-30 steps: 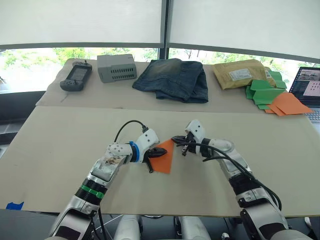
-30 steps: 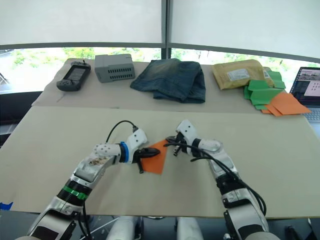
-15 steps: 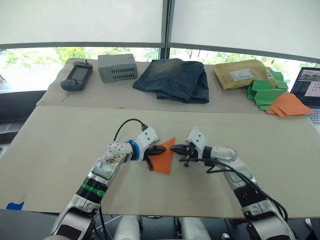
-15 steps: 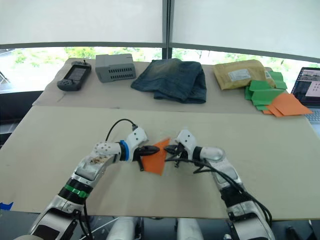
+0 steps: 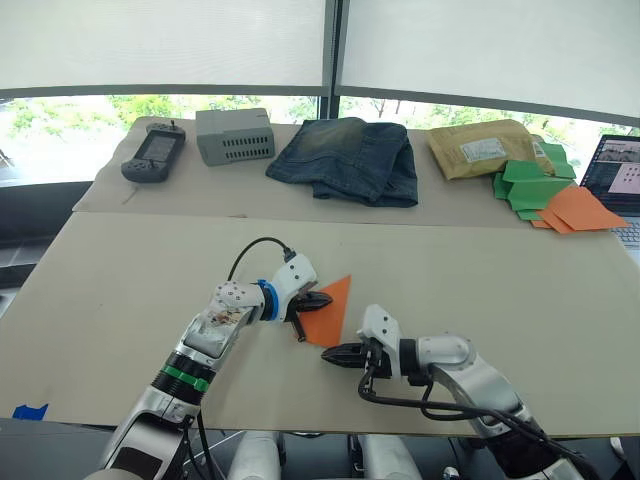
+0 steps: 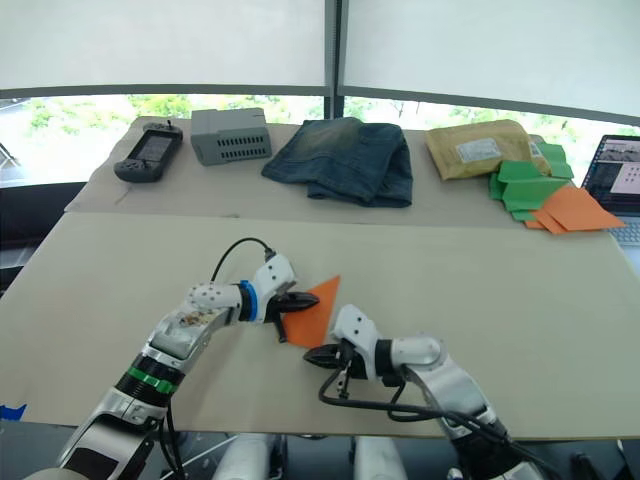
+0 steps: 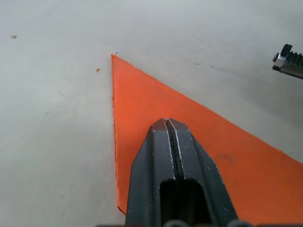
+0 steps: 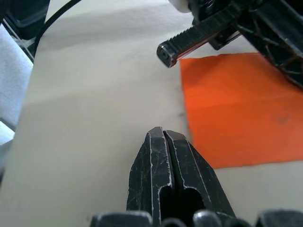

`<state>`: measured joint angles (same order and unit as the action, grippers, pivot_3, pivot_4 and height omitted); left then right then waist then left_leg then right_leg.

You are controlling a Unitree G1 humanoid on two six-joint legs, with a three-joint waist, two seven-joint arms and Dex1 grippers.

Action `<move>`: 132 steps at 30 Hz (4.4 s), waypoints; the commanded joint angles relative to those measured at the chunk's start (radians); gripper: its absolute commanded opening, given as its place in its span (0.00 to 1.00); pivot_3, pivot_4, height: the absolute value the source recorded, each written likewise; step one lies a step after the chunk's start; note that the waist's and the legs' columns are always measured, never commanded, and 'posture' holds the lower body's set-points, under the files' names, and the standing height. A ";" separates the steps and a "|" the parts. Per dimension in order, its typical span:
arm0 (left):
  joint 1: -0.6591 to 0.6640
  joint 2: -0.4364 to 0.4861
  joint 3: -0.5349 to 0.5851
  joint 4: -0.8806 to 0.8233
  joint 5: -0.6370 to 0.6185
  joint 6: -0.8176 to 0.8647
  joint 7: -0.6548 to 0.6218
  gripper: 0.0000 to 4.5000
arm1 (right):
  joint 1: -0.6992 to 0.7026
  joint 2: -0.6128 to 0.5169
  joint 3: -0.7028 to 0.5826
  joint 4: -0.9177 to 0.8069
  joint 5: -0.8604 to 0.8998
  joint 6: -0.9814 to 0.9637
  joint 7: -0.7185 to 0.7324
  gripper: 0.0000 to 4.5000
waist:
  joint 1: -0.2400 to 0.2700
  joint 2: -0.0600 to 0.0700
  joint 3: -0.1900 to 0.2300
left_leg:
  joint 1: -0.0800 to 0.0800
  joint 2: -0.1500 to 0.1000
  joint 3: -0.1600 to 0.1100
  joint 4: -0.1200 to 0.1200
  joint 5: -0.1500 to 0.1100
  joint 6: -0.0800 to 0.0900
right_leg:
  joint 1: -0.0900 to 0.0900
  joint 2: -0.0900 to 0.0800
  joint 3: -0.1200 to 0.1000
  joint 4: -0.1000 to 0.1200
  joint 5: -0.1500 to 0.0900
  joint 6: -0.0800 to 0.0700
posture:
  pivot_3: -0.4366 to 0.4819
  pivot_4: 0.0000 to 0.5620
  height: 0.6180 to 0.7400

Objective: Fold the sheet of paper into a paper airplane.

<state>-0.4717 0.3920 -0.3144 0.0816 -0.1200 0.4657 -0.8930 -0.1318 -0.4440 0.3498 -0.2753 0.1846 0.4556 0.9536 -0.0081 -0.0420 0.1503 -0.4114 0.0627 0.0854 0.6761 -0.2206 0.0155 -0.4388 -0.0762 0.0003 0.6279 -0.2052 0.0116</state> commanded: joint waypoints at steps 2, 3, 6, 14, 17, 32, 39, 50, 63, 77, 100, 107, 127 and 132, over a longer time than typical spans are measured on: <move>0.005 0.006 -0.012 0.002 -0.003 0.019 -0.021 0.00 | 0.031 -0.018 -0.063 -0.068 0.089 0.073 -0.012 0.00 | 0.004 0.000 0.000 | -0.001 0.000 0.000 0.000 0.000 0.000 | 0.000 0.000 0.000 0.000 0.000 0.000 | 0.48 0.27 0.80; 0.004 0.006 -0.011 0.005 -0.003 0.017 -0.023 0.00 | 0.034 -0.022 -0.089 -0.095 0.124 0.088 -0.008 0.00 | 0.006 0.000 0.000 | -0.001 0.000 0.000 0.000 0.000 0.000 | -0.001 0.000 0.000 0.000 0.000 0.000 | 0.48 0.27 0.80; 0.001 0.005 -0.006 0.014 -0.003 0.012 -0.025 0.00 | 0.038 -0.020 -0.147 -0.149 0.199 0.123 -0.022 0.00 | 0.007 0.000 0.000 | -0.003 0.000 0.000 0.000 0.000 0.000 | -0.002 0.000 0.000 -0.001 0.000 0.000 | 0.48 0.27 0.80; -0.005 -0.016 0.020 0.026 -0.010 0.013 -0.005 0.00 | -0.083 0.019 -0.113 0.010 0.057 0.050 -0.176 0.00 | 0.008 0.000 0.000 | -0.003 0.000 0.000 0.001 0.000 0.000 | -0.002 0.000 -0.001 0.000 0.000 0.000 | 0.48 0.27 0.80; -0.011 -0.028 0.033 0.030 -0.019 0.021 0.002 0.00 | -0.106 0.043 -0.074 0.076 0.026 0.029 -0.186 0.00 | 0.008 0.000 0.000 | -0.003 0.000 0.000 0.000 0.000 0.000 | -0.002 0.000 -0.001 -0.001 0.000 0.000 | 0.48 0.27 0.80; -0.282 -0.183 0.023 0.443 0.035 -0.159 0.028 0.00 | -0.088 0.039 0.045 0.183 -0.088 0.035 -0.212 0.00 | 0.034 -0.001 0.000 | 0.001 0.000 0.000 0.001 0.000 0.000 | 0.002 -0.001 -0.002 -0.001 0.001 0.001 | 0.48 0.27 0.80; -0.390 -0.271 0.023 0.709 0.078 -0.301 0.067 0.00 | -0.073 0.048 0.045 0.168 -0.083 0.053 -0.221 0.00 | 0.068 -0.002 -0.002 | 0.007 -0.001 -0.001 0.001 -0.005 -0.009 | 0.007 -0.002 -0.004 -0.005 0.001 0.001 | 0.48 0.27 0.80; -0.315 -0.237 0.029 0.621 0.089 -0.273 0.051 0.00 | -0.097 0.055 0.028 0.196 -0.105 0.050 -0.230 0.00 | 0.067 -0.002 -0.003 | 0.010 0.004 0.001 -0.007 -0.006 -0.010 | 0.015 -0.009 -0.017 -0.019 0.001 0.002 | 0.48 0.27 0.80; 0.013 -0.065 0.045 0.009 0.035 0.070 0.082 0.00 | -0.254 0.008 -0.149 0.219 -0.091 0.032 -0.302 0.00 | 0.019 0.000 -0.004 | -0.006 0.002 0.000 -0.008 -0.001 -0.001 | 0.003 -0.009 -0.016 -0.014 0.002 0.007 | 0.48 0.27 0.80; 0.049 -0.068 0.024 -0.110 0.026 0.151 0.119 0.00 | -0.318 -0.003 -0.113 0.332 -0.122 0.029 -0.241 0.00 | 0.018 0.000 -0.004 | -0.011 0.002 0.000 -0.009 -0.002 0.001 | -0.001 -0.007 -0.016 -0.014 0.001 0.009 | 0.48 0.27 0.80; 0.174 -0.007 0.041 -0.408 -0.067 0.426 0.211 0.00 | -0.350 0.071 -0.137 0.305 -0.123 -0.030 -0.218 0.00 | -0.005 0.001 -0.003 | -0.001 0.005 0.000 -0.009 -0.002 0.001 | -0.001 -0.002 -0.012 0.000 -0.003 0.003 | 0.48 0.27 0.80; 0.157 0.005 0.018 -0.384 -0.075 0.405 0.202 0.00 | -0.295 -0.017 -0.226 0.060 0.122 0.137 -0.045 0.00 | 0.000 0.002 -0.002 | -0.003 0.005 0.000 -0.009 -0.002 0.001 | -0.001 -0.002 -0.012 -0.002 -0.003 0.003 | 0.48 0.27 0.80; -0.073 0.001 0.067 -0.059 -0.101 0.034 0.035 0.00 | -0.123 -0.105 0.012 0.047 -0.019 0.170 -0.106 0.00 | 0.019 0.002 -0.002 | -0.002 0.005 -0.001 -0.005 -0.002 0.001 | 0.000 -0.001 -0.012 0.000 -0.007 -0.004 | 0.48 0.27 0.80; -0.198 -0.068 0.039 0.180 -0.077 -0.175 -0.084 0.00 | -0.120 -0.102 0.015 0.050 -0.019 0.178 -0.117 0.00 | 0.028 0.001 -0.001 | -0.001 0.004 -0.001 -0.004 -0.002 0.001 | 0.002 -0.001 -0.012 0.000 -0.007 -0.004 | 0.48 0.27 0.80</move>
<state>-0.5830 0.3453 -0.2755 0.2481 -0.2000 0.3861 -0.9353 -0.2741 -0.5402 0.3256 -0.2558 0.1900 0.6115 0.8436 0.0203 -0.0415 0.1489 -0.4129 0.0670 0.0844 0.6742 -0.2228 0.0163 -0.4367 -0.0775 -0.0123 0.6291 -0.2124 0.0074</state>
